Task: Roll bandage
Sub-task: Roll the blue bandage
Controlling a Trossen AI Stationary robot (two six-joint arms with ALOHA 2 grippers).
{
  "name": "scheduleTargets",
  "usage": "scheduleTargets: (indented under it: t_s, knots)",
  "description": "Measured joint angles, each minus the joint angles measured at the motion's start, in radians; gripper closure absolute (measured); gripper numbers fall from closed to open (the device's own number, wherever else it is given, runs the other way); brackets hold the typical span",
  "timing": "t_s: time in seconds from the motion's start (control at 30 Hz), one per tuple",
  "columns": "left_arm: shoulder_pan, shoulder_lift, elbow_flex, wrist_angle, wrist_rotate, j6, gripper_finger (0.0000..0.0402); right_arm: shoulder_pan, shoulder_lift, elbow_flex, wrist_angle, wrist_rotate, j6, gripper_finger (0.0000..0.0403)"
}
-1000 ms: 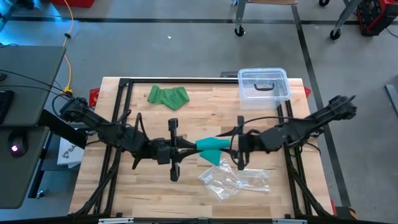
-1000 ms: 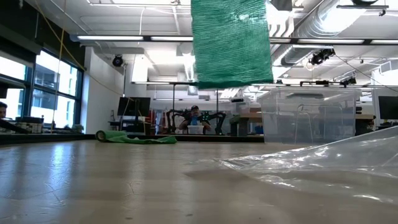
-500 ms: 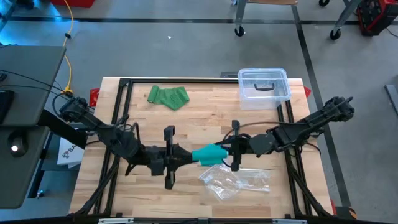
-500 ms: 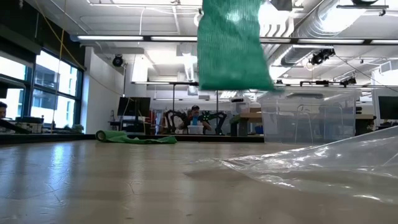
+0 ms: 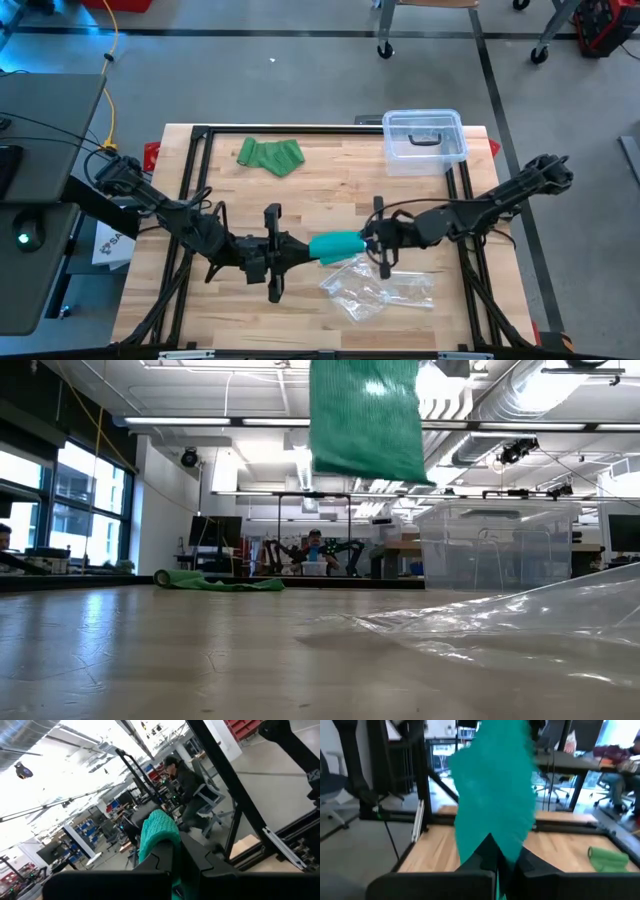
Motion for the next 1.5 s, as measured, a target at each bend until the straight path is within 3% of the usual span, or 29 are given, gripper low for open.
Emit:
scheduleTargets:
  t_s: [0.2, 0.47, 0.6, 0.73, 0.83, 1.07, 1.33, 1.5]
  knots:
    - [-0.003, 0.0, 0.0, 0.005, -0.002, 0.0, 0.0398, 0.002, -0.037, 0.009, -0.04, -0.002, -0.032, 0.0376]
    - [-0.003, 0.0, 0.0, 0.011, -0.012, 0.0, 0.0398, 0.018, -0.082, 0.009, -0.17, -0.01, 0.021, 0.0207]
    - [-0.003, 0.0, 0.0, 0.011, -0.014, 0.0, 0.0397, 0.054, -0.115, 0.009, -0.184, 0.041, -0.039, 0.0154]
    - [-0.003, 0.0, 0.0, 0.011, -0.014, -0.005, 0.0397, 0.102, -0.157, 0.01, -0.153, 0.194, -0.053, 0.0147]
    - [-0.003, 0.0, 0.0, 0.012, -0.014, -0.01, 0.0396, 0.128, -0.138, 0.01, -0.064, 0.243, -0.15, 0.0151]
    - [-0.003, 0.0, 0.0, 0.013, -0.013, -0.023, 0.0396, 0.132, -0.005, 0.01, 0.178, 0.243, -0.373, 0.0155]
    - [-0.002, 0.0, 0.0, 0.012, -0.013, -0.027, 0.0396, 0.132, 0.019, 0.01, 0.319, 0.241, -0.411, 0.0155]
    - [-0.003, 0.0, 0.0, 0.011, -0.013, -0.027, 0.0395, 0.132, 0.019, 0.022, 0.302, 0.198, -0.425, 0.0156]
